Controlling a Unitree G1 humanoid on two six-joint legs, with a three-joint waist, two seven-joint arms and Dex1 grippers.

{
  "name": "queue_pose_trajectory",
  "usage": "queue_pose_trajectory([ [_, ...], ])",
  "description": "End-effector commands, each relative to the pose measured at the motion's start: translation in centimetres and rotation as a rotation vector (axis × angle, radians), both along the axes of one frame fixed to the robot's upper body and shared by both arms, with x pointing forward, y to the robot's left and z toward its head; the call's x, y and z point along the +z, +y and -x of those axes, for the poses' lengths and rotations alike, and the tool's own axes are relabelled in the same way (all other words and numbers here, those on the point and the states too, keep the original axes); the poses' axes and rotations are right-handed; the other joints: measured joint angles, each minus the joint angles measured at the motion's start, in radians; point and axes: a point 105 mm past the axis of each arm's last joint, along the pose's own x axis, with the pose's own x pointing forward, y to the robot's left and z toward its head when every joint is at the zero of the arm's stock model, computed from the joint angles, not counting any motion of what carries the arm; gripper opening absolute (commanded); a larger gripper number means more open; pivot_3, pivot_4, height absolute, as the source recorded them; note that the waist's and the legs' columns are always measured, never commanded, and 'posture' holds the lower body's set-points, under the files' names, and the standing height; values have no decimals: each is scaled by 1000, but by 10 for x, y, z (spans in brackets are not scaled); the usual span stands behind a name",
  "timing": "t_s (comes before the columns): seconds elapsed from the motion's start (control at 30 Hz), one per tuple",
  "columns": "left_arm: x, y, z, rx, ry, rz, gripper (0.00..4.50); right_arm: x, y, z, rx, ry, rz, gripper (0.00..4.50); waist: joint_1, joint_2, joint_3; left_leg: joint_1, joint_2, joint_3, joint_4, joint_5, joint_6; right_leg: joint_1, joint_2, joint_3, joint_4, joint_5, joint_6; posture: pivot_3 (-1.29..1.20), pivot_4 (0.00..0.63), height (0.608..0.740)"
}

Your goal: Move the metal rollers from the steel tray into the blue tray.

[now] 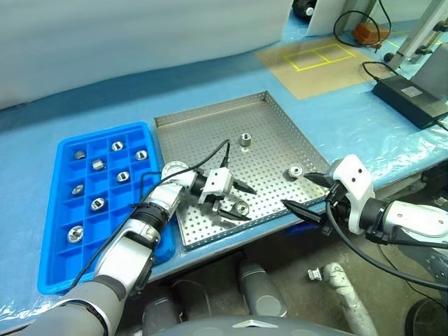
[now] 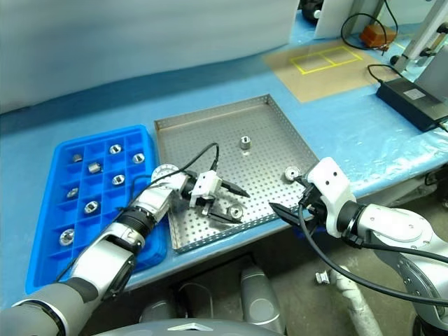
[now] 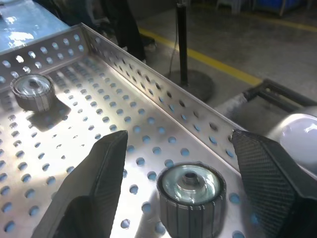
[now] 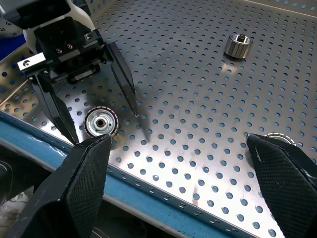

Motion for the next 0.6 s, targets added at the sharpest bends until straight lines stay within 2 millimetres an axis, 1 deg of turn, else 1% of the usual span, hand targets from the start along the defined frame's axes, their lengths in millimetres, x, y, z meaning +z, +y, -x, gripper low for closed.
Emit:
queue_pose_trajectory([
  [0.03,4,9,-15,112,71,42,3515,5,2,1,4,-42,18,4500,-2,1,0,0,0,0,0,0,0,0,0,0,0,0,0,-742,150,740],
  [0.07,9,10,-18,121,83,63,3515,4,2,1,2,-42,18,4500,-3,1,0,0,0,0,0,0,0,0,0,0,0,0,0,-742,150,740],
  [0.13,13,15,-19,117,69,65,3515,3,1,2,-3,-40,19,4500,-6,0,0,-1,0,0,0,0,0,-1,0,0,0,0,1,-741,150,740],
  [0.23,5,20,-18,118,51,24,3515,2,1,2,-6,-40,19,4500,-11,0,0,-2,0,0,0,0,0,-2,0,0,-1,0,1,-739,150,740],
  [0.3,-3,21,-14,98,34,-10,3515,2,0,1,-9,-42,21,4500,-14,0,0,-2,0,0,0,0,0,-2,0,0,-2,0,1,-738,150,740],
  [0.47,-6,15,-4,49,54,-4,3515,2,0,0,-13,-47,23,4500,-20,1,0,-2,0,0,-1,0,0,-1,0,0,-2,0,1,-740,150,740],
  [0.6,-15,14,7,1,64,-26,3515,1,-1,0,-19,-50,28,4500,-23,2,-1,-1,0,0,-2,0,0,-1,0,0,-3,0,1,-743,150,740],
])
